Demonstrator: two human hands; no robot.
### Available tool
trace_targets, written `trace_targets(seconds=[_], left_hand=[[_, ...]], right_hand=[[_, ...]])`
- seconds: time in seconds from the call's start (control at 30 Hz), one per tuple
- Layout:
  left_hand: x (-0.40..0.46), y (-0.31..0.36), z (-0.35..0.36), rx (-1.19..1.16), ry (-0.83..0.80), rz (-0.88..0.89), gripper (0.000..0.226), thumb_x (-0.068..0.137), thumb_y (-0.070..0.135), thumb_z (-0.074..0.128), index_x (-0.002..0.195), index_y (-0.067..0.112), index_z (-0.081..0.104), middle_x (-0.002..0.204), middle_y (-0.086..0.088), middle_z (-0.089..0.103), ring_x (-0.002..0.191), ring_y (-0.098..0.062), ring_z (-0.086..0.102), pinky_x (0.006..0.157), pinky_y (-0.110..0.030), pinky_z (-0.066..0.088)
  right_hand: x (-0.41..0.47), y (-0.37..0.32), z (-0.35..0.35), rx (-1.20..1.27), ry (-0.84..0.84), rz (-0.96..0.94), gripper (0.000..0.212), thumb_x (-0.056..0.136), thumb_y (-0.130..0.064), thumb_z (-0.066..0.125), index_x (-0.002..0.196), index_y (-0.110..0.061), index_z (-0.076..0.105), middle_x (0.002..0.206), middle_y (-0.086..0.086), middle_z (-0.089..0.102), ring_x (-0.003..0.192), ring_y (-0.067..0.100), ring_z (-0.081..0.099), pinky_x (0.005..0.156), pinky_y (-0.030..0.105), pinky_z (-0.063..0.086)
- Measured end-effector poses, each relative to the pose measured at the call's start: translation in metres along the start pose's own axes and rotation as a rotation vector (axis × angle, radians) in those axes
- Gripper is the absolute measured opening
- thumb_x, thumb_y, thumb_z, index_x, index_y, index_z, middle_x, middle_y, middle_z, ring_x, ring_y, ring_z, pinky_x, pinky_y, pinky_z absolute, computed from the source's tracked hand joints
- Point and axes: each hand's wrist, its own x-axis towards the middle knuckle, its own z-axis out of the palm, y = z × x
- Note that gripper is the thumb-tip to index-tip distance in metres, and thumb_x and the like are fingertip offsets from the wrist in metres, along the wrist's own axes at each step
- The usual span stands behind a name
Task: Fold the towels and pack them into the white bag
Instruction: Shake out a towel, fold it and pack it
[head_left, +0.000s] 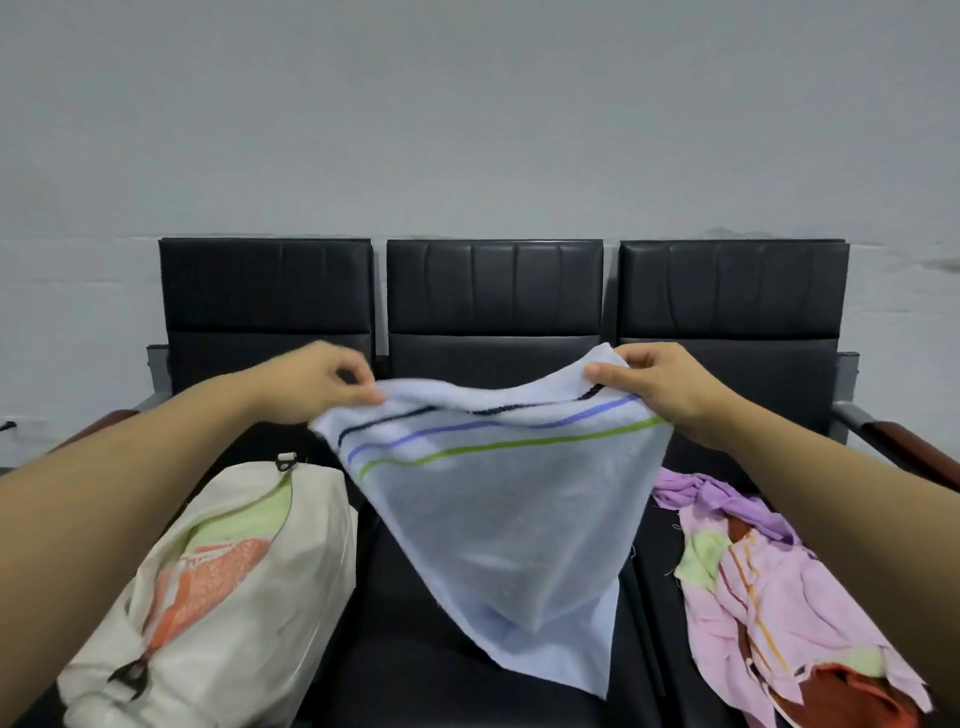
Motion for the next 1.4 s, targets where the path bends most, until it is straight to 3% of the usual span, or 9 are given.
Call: trace_targets(seconds=[0.1, 0.23, 0.43, 0.67, 0.73, 0.87, 1.0, 1.2, 1.4], left_hand=[[-0.010, 0.024, 0.024, -0.020, -0.357, -0.147, 0.065, 0.064, 0.083, 0.065, 0.105, 0.033, 0.072, 0.099, 0.009, 0.074, 0.096, -0.007, 0.068, 0.085, -0.033, 0.055], [0.000, 0.085, 0.062, -0.647, -0.240, 0.012, 0.072, 0.079, 0.083, 0.055, 0.124, 0.029, 0.067, 0.121, 0.007, 0.073, 0.119, -0.009, 0.065, 0.109, -0.039, 0.045], [0.016, 0.128, 0.093, -0.728, -0.095, 0.132, 0.032, 0.093, 0.040, 0.072, 0.107, 0.011, 0.070, 0.101, -0.001, 0.078, 0.090, -0.010, 0.073, 0.074, -0.027, 0.056], [0.015, 0.118, 0.097, -0.558, -0.243, 0.116, 0.033, 0.093, 0.039, 0.071, 0.099, 0.007, 0.072, 0.093, -0.009, 0.077, 0.088, -0.016, 0.074, 0.082, -0.028, 0.059], [0.022, 0.112, 0.094, -0.557, -0.116, 0.133, 0.027, 0.095, 0.040, 0.070, 0.095, 0.012, 0.070, 0.092, -0.005, 0.077, 0.088, -0.016, 0.073, 0.085, -0.034, 0.059], [0.037, 0.085, 0.072, -0.558, 0.242, 0.073, 0.039, 0.080, 0.065, 0.065, 0.086, 0.026, 0.065, 0.081, 0.002, 0.064, 0.081, -0.017, 0.062, 0.084, -0.046, 0.056], [0.037, 0.038, 0.037, -0.438, 0.538, -0.049, 0.032, 0.097, 0.052, 0.058, 0.096, 0.020, 0.062, 0.091, 0.004, 0.062, 0.087, -0.015, 0.057, 0.083, -0.038, 0.046], [0.009, -0.027, 0.016, -0.206, 0.567, -0.194, 0.037, 0.105, 0.046, 0.048, 0.091, 0.013, 0.057, 0.084, 0.000, 0.058, 0.075, -0.013, 0.053, 0.065, -0.032, 0.040], [-0.005, -0.075, 0.017, -0.098, 0.585, -0.257, 0.052, 0.106, 0.039, 0.048, 0.062, 0.017, 0.034, 0.060, -0.002, 0.032, 0.054, -0.020, 0.032, 0.055, -0.034, 0.025]], right_hand=[[-0.004, -0.015, 0.005, -0.020, -0.086, -0.035, 0.020, 0.083, -0.032, 0.080, 0.086, -0.013, 0.080, 0.088, 0.015, 0.076, 0.073, 0.020, 0.068, 0.066, 0.029, 0.056], [-0.004, -0.025, 0.032, -0.082, -0.232, -0.052, 0.019, 0.083, -0.036, 0.081, 0.082, -0.017, 0.080, 0.081, -0.001, 0.073, 0.076, 0.009, 0.066, 0.074, 0.025, 0.051], [-0.008, -0.018, 0.045, -0.053, -0.323, -0.087, 0.025, 0.085, -0.029, 0.079, 0.108, -0.017, 0.079, 0.110, -0.003, 0.077, 0.114, 0.007, 0.067, 0.112, 0.034, 0.042], [-0.011, 0.003, 0.047, -0.065, -0.369, 0.016, 0.026, 0.079, -0.040, 0.084, 0.077, -0.015, 0.079, 0.082, 0.008, 0.074, 0.085, 0.011, 0.071, 0.092, 0.036, 0.055], [-0.014, 0.006, 0.050, -0.030, -0.438, 0.074, 0.021, 0.085, -0.031, 0.080, 0.073, -0.015, 0.076, 0.071, -0.003, 0.073, 0.073, 0.005, 0.070, 0.073, 0.020, 0.054], [-0.019, 0.026, 0.062, -0.043, -0.494, 0.189, 0.041, 0.081, -0.043, 0.082, 0.098, -0.006, 0.079, 0.102, 0.010, 0.077, 0.100, 0.027, 0.074, 0.096, 0.038, 0.056], [-0.026, 0.055, 0.060, -0.121, -0.446, 0.226, 0.047, 0.075, -0.055, 0.083, 0.093, -0.012, 0.080, 0.097, 0.006, 0.078, 0.094, 0.025, 0.075, 0.094, 0.042, 0.058], [-0.031, 0.106, 0.023, -0.244, -0.273, 0.258, 0.073, 0.060, -0.072, 0.083, 0.088, -0.006, 0.075, 0.093, 0.014, 0.075, 0.087, 0.025, 0.074, 0.084, 0.038, 0.057], [-0.031, 0.123, -0.015, -0.437, -0.206, 0.303, 0.060, 0.061, -0.068, 0.083, 0.046, -0.023, 0.047, 0.056, -0.010, 0.045, 0.058, 0.010, 0.046, 0.061, 0.026, 0.039]])
